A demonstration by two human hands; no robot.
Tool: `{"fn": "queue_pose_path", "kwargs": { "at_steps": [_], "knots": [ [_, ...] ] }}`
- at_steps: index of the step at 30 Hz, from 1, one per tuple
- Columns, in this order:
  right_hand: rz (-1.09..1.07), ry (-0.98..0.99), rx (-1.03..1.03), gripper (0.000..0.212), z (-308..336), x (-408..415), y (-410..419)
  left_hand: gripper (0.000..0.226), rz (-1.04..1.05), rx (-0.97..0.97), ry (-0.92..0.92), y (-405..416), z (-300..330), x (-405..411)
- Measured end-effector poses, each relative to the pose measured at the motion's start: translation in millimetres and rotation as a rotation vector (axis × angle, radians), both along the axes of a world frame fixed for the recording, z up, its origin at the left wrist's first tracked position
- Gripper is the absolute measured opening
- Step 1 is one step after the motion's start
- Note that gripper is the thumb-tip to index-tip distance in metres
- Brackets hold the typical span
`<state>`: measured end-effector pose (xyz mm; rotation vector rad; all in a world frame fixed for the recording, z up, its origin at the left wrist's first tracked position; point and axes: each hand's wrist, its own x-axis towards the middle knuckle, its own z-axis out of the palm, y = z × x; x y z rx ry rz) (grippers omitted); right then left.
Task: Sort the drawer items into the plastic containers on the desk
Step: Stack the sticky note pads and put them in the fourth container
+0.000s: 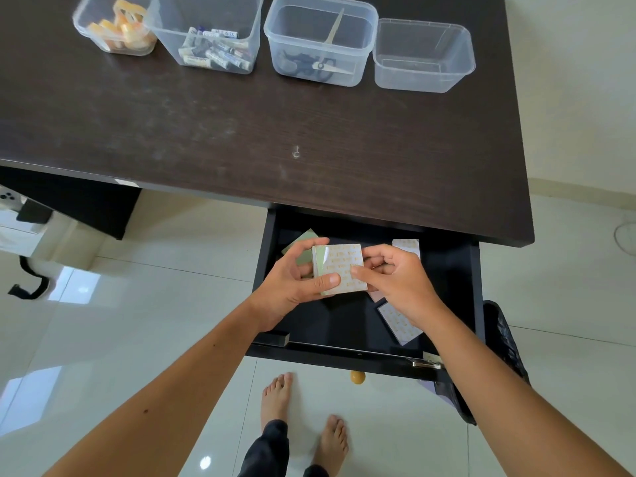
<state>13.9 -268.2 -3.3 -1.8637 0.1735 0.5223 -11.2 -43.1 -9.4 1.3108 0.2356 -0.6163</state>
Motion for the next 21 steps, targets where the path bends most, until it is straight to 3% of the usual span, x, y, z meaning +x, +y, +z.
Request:
{"fn": "queue_pose_path", "kwargs": {
  "at_steps": [5, 9, 14, 21],
  "knots": [
    [0.012, 0.018, 0.027, 0.02, 0, 2, 2, 0.059, 0.037, 0.042, 0.008, 1, -2, 2],
    [-0.13, 0.081, 0.09, 0.02, -6, 8, 3, 0.058, 0.061, 0.048, 0.027, 12, 1, 2],
    [-0.047, -0.031, -0.165, 0.015, -35, 22, 11, 0.061, 0.069, 0.085, 0.035, 21, 8, 1],
    [0.184, -0.188, -0.445, 0.038, -64, 25, 60, 0.059, 0.091, 0.117, 0.026, 41, 18, 0]
  ]
}}
